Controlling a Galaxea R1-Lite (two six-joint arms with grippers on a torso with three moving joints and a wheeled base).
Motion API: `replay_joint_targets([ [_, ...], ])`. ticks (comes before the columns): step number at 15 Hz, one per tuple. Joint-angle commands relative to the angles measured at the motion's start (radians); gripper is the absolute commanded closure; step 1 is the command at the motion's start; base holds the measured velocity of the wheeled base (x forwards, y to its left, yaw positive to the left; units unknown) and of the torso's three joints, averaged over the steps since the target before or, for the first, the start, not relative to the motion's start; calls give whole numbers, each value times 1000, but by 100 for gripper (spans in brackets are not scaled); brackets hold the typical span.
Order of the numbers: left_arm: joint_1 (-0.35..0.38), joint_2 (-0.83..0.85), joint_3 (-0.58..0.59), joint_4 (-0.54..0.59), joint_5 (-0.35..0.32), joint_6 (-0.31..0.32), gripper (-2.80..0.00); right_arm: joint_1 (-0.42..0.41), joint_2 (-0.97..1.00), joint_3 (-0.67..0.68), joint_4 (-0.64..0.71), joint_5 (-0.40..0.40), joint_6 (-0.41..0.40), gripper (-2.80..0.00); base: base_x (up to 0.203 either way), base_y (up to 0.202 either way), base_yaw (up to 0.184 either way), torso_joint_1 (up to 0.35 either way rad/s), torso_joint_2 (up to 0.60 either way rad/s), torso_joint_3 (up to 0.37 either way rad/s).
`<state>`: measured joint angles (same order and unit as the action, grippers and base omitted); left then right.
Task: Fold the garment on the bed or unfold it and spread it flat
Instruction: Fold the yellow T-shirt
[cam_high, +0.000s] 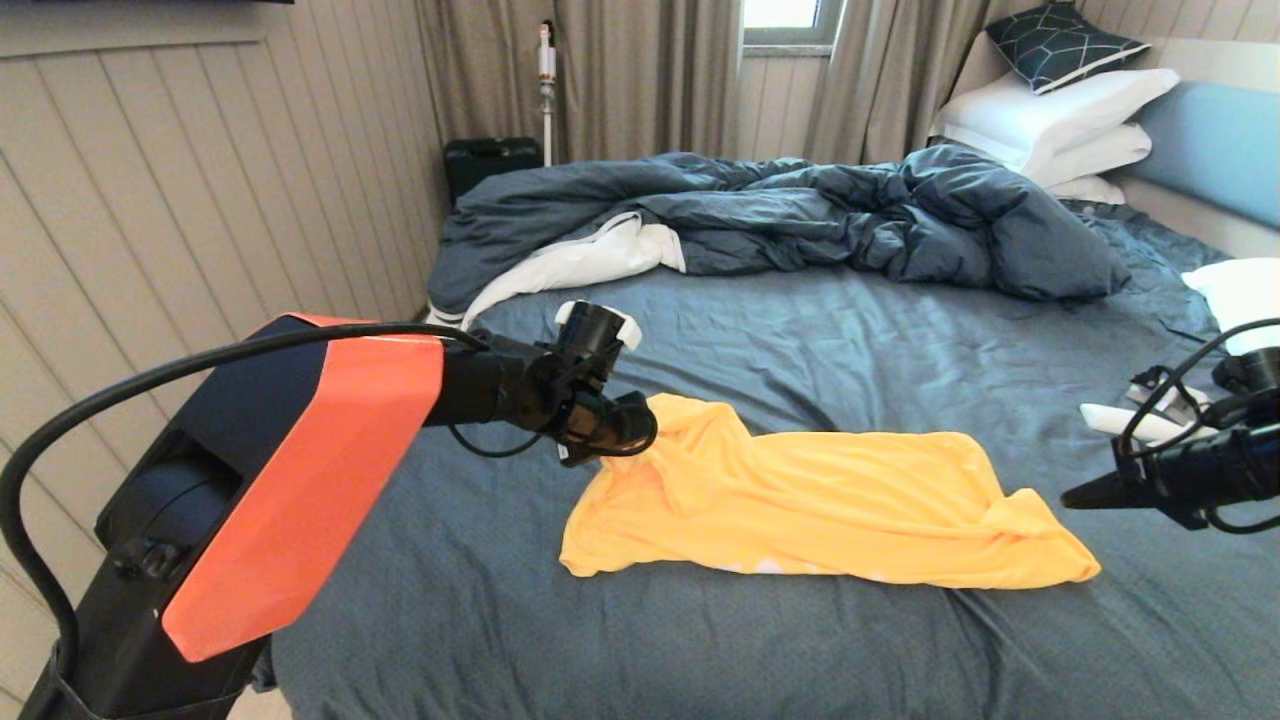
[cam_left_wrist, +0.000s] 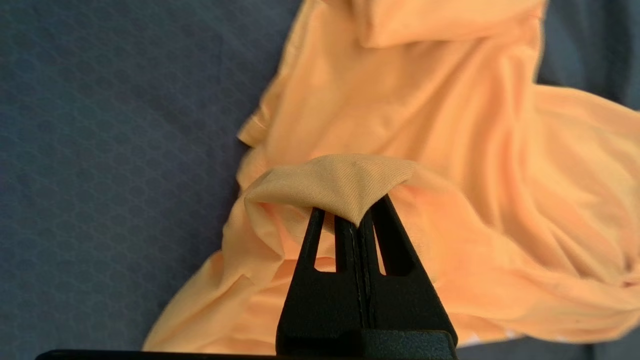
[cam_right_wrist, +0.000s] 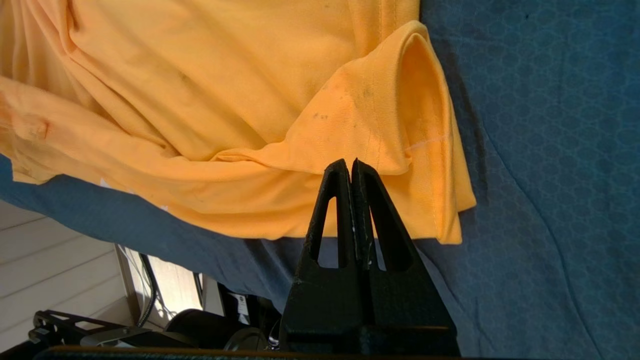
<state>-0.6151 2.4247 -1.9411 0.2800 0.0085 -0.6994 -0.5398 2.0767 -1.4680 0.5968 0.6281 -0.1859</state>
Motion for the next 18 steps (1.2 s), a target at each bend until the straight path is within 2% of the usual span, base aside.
replay_joint_targets([
  [1,0,14,1,1,9,-1,0,1,9,-5,3,4,-1,0,0,0,0,0,0,0],
  [4,0,22,2,8,48,17,0,0,8,-6,3,7,-1,0,0,0,0,0,0,0],
  [5,-2,23,2,9,51,23,-280,0,9,-5,4,7,-1,0,0,0,0,0,0,0],
  [10,0,-11,3,13,52,21,-280,0,8,-5,3,9,-1,0,0,0,0,0,0,0],
  [15,8,-123,54,102,53,8,-280,-2,-9,4,5,27,-1,0,0,0,0,0,0,0],
  [18,-2,-197,211,111,48,4,-280,4,-15,12,8,27,-1,0,0,0,0,0,0,0],
])
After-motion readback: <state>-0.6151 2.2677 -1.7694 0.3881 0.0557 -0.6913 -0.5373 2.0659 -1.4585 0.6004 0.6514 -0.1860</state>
